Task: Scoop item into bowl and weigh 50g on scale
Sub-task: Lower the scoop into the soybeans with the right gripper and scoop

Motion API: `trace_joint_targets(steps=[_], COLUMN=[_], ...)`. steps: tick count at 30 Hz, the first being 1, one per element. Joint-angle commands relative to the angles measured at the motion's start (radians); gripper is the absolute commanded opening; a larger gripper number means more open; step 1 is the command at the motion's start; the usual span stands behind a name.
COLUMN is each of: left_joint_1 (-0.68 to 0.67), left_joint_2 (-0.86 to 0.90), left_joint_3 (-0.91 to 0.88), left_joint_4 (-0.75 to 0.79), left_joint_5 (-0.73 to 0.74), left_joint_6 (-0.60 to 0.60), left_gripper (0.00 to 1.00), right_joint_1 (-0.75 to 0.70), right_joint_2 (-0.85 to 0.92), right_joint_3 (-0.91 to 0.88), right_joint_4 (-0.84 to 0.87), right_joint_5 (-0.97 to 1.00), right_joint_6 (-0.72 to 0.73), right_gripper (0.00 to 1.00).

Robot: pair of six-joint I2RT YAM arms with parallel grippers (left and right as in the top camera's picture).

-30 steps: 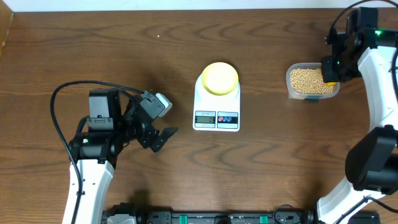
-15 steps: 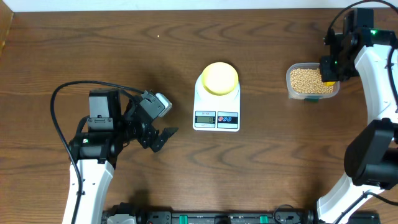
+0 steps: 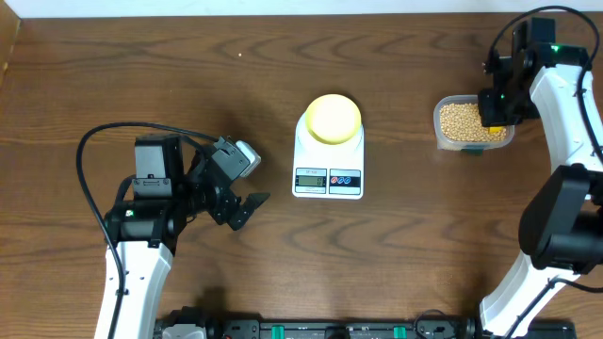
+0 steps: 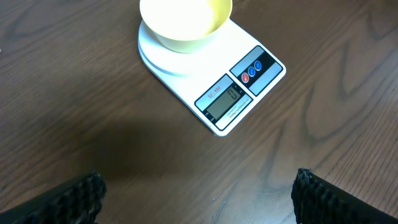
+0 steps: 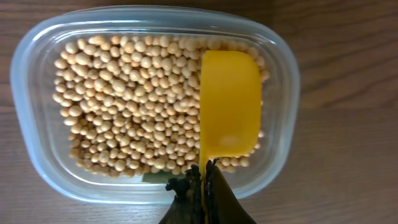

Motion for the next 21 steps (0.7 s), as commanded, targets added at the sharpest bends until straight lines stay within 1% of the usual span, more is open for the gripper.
trace_joint_targets(steps=[1,13,21], left_joint_1=[0.004,0.004,0.005], left_joint_2=[0.005,0.005,0.005], left_joint_3=[-0.003,-0.003,-0.003], left_joint_4=[-0.003,-0.003,-0.003], left_joint_5=[-0.003,-0.003,-0.003], left_joint_6=[0.006,0.006,0.006], left_gripper=[0.98,0.97,0.98], right_joint_1=[0.000,-0.011,-0.060], right_joint_2=[0.043,0.046,0.051], right_joint_3=[0.014,0.014,0.013], right_joint_4=[0.004,-0.026,-0.013], right_joint_5=[-0.079,-0.209,-0.365], right_joint_6=[0.007,-0.034,-0.039], right_gripper=[0.01,0.01,0.01])
